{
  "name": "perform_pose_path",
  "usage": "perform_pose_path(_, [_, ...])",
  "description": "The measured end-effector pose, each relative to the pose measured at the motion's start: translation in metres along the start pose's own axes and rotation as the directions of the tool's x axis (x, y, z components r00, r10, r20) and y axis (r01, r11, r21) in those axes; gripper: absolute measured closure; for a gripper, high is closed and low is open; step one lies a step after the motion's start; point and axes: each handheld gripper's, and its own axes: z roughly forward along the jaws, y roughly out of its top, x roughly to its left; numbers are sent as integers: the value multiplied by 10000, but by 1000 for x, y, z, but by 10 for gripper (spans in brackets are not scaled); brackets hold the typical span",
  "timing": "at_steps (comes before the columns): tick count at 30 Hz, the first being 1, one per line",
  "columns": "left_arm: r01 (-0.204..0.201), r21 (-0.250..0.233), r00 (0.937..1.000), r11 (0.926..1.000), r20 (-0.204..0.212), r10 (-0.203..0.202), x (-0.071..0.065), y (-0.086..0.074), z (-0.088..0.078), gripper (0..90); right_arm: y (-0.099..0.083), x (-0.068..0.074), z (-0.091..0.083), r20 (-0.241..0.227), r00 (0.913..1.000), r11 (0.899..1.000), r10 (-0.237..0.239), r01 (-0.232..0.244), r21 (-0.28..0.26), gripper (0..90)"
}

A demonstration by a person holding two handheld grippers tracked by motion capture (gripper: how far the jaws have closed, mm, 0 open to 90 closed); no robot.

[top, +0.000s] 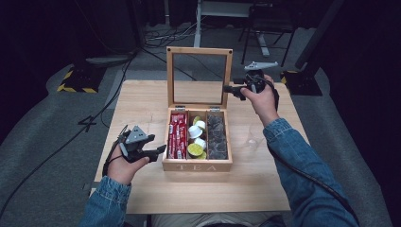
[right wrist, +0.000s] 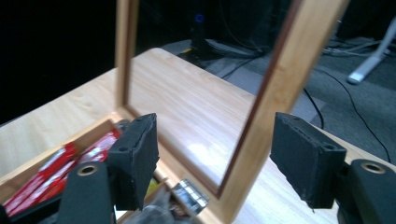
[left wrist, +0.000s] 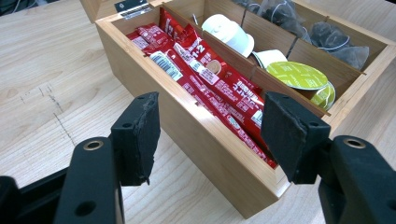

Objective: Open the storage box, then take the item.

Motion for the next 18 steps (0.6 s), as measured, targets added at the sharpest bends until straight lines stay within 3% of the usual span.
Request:
perform_pose_path(9, [-20,-13,10000,10000,-5,20,1,1,0,382,-8,24,-32,-894,9952,9992,-404,408,25,344])
perform_pose_path(18, [284,93,9996,9996,-92,-284,4,-7,-5,359,-27,44,-37,-1377,9877,9941,-744,844,686,360])
